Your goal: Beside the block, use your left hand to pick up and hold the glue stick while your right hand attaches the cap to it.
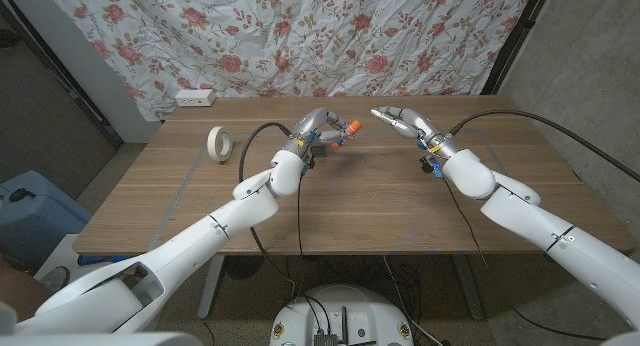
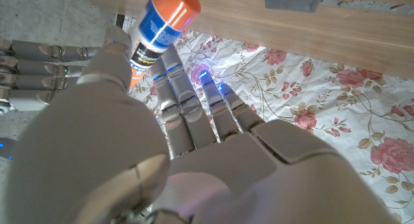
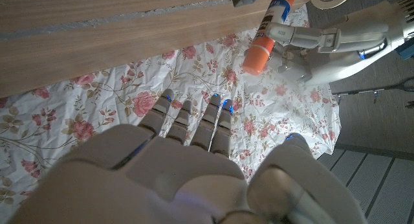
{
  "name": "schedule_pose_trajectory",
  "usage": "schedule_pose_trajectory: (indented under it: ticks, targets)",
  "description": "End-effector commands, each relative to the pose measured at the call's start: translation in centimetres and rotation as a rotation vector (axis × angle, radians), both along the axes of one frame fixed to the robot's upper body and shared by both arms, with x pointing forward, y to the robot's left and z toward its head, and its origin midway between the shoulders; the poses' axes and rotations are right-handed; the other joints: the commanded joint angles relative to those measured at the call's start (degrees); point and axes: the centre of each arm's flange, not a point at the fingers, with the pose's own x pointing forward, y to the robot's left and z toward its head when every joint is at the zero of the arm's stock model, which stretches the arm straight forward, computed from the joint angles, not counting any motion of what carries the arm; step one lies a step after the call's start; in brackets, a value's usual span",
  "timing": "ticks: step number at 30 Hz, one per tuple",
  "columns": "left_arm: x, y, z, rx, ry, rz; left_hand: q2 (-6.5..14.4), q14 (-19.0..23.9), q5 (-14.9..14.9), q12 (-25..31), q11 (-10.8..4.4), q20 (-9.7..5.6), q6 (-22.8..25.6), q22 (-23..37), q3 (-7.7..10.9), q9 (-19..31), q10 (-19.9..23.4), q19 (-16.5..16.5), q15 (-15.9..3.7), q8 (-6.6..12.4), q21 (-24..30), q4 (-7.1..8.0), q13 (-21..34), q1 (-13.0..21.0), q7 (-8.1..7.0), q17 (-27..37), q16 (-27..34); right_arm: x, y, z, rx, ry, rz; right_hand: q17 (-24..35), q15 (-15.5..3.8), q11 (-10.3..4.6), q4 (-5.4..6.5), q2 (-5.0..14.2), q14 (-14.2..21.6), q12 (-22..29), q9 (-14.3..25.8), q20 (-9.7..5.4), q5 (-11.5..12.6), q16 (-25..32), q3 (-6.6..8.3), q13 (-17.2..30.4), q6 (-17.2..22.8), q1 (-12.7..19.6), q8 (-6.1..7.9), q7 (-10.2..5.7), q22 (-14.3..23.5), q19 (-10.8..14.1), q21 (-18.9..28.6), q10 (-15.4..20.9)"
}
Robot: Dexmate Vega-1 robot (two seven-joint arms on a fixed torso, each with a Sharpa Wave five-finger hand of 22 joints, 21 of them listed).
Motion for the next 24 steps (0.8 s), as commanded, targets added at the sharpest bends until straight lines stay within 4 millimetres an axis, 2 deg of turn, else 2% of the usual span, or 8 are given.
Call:
schedule_pose_trajectory:
  ticks: [1,15,24]
  targets:
    - [-0.4,0.9,0.4,0.049,-0.001,0.028,7.57,-0.45,0.26,0.28,-5.57,-0.65,2.09,0.17,0.74,3.4,5.08,-0.04,-8.13,1.87,-0.02,0.84,0.22,1.35,-0.65,0.16,-0.19,0.8,-1.0,0.3,0.052,0.027,0.016,-0.03,0.12,0.18,-0.08,-0.51,0.29,-0.23,0.17,-0.39,0.3,0.13,-0.02,0.11,-0.38,-0.43,-0.06,0.07,0.16,0.66,0.29,-0.24]
    - [-1.0,2.2,1.0,0.143,-0.001,0.064,7.33,-0.59,0.31,-0.07,-5.59,-0.54,1.8,0.17,0.77,3.26,4.47,0.13,-8.05,1.71,0.09,0.85,0.07,0.81,-1.18,0.19,-0.13,1.9,-2.0,0.3,0.114,0.075,0.042,-0.06,0.1,0.5,-0.16,-0.53,0.28,-0.19,0.17,-0.5,0.33,0.06,-0.06,0.13,-0.57,-0.56,0.02,0.3,0.16,0.79,0.23,-0.46]
    - [-1.3,2.9,1.2,0.174,0.01,0.06,7.01,-0.67,0.25,-0.38,-5.63,-0.56,1.67,0.18,0.61,3.12,3.82,0.41,-8.07,1.59,0.19,0.69,-0.06,0.73,-0.95,0.26,-0.02,2.4,-2.3,0.2,0.139,0.096,0.049,-0.19,0.09,0.52,-0.55,-0.77,0.33,-0.16,0.17,-0.43,0.38,-0.02,-0.04,0.13,-0.57,-0.21,0.12,0.31,0.16,1.07,0.24,-0.63]
